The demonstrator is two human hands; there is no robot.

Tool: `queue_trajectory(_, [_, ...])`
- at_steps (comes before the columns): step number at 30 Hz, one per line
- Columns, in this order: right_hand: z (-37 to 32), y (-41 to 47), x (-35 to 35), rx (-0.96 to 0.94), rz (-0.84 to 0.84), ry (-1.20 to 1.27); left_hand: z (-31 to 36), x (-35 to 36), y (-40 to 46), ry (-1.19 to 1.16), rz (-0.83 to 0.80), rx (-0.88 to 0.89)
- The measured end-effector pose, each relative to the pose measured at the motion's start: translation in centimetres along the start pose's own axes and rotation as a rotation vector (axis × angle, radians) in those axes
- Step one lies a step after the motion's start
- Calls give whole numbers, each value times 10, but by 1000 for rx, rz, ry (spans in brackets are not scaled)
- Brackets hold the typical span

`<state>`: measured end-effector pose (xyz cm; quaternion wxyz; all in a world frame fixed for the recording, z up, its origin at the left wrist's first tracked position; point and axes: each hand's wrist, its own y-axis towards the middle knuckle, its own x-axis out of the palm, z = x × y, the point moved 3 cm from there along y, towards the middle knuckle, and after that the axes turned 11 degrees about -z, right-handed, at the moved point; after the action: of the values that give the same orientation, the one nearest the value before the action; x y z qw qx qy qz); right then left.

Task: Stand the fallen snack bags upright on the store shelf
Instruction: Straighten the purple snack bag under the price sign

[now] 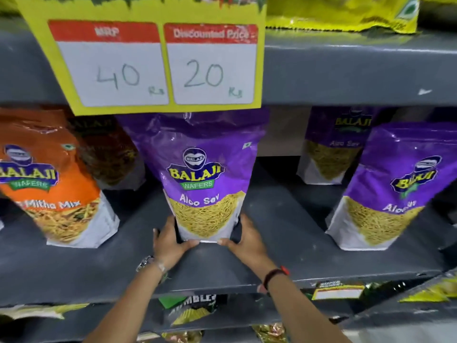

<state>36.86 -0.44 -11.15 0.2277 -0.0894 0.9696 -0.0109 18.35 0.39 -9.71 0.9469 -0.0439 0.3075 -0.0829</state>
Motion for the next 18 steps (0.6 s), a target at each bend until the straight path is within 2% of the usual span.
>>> queue_trajectory(13, [24,-46,-49,24,-16,-77,6,45,-23,295,51,56])
queue_trajectory(18, [26,-46,-44,41,61,-163,-2,46,-17,366,4,34])
